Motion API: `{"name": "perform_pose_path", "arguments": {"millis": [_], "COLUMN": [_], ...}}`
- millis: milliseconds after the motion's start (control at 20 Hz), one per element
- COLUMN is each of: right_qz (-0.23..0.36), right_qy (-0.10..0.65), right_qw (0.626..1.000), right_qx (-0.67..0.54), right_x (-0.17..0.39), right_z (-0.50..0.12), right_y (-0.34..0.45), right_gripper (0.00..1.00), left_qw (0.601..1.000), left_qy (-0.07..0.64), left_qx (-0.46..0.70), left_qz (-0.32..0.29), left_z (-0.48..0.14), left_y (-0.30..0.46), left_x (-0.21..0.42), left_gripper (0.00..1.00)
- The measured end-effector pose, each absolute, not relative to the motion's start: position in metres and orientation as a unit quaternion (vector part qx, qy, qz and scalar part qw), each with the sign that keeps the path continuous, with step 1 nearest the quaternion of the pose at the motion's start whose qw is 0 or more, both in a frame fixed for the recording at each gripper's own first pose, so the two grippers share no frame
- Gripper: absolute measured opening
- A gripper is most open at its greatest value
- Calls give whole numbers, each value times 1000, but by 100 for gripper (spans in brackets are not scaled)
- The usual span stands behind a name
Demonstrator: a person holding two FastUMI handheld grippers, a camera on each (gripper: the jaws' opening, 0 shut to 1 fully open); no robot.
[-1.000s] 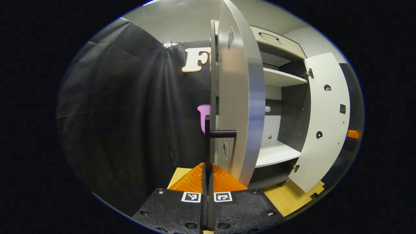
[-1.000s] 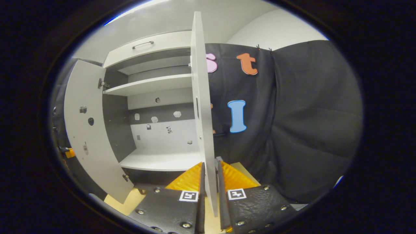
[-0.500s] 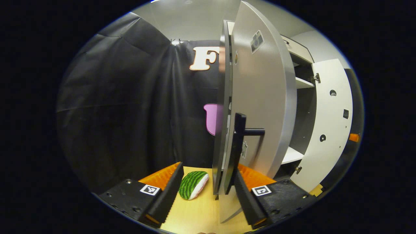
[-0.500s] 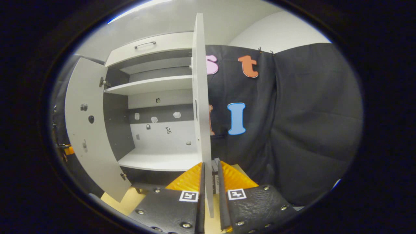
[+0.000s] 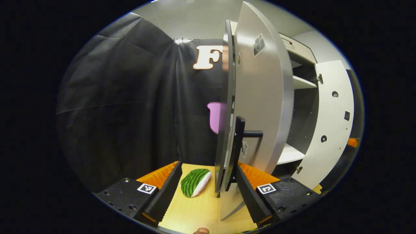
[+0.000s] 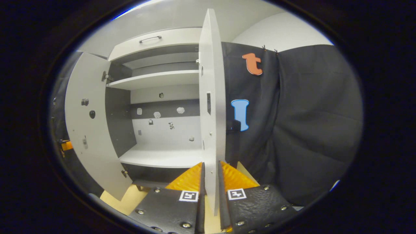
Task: Open the right door of the double-door shoe cabinet with the right hand, and open the left door with the left hand.
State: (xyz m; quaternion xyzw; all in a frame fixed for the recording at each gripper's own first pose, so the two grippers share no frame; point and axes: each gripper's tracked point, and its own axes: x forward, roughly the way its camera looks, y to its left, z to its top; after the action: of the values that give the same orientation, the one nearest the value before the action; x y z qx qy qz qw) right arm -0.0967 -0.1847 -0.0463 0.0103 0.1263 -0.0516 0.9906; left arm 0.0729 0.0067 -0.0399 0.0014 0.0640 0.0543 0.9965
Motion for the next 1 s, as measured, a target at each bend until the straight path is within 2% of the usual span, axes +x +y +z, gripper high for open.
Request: {"name": "perform_pose_path", "arguments": {"millis": [50, 200, 250, 300, 400, 750, 800, 950, 1000], "right_qz": [-48, -38, -34, -31, -25, 9, 14, 26, 27], "right_qy": [126, 117, 114, 112, 105, 76, 70, 53, 47], "right_qw": [991, 992, 993, 993, 994, 997, 997, 998, 998], "right_qx": [15, 16, 13, 10, 3, 8, 12, 29, 32], "right_x": [-96, -96, -96, -94, -92, -80, -79, -75, -77], "right_z": [-44, -33, -30, -26, -20, 4, 9, 23, 28], "right_y": [-178, -162, -158, -153, -143, -89, -80, -61, -57], "right_gripper": [19, 18, 18, 18, 18, 18, 21, 23, 27], "left_qw": [997, 998, 998, 998, 999, 997, 996, 994, 994], "left_qy": [54, 32, 30, 29, 23, -6, -8, -17, -20], "left_qx": [5, 13, 12, 14, 24, 20, 22, 26, 23], "left_qz": [57, 57, 53, 49, 36, -71, -82, -102, -107], "left_z": [-29, 1, 8, 12, 25, 52, 53, 57, 58], "left_y": [6, -2, -9, -16, -33, -130, -141, -167, -175], "left_x": [68, 52, 48, 44, 37, 36, 40, 54, 59], "left_gripper": [93, 93, 96, 93, 96, 93, 96, 93, 96]}}
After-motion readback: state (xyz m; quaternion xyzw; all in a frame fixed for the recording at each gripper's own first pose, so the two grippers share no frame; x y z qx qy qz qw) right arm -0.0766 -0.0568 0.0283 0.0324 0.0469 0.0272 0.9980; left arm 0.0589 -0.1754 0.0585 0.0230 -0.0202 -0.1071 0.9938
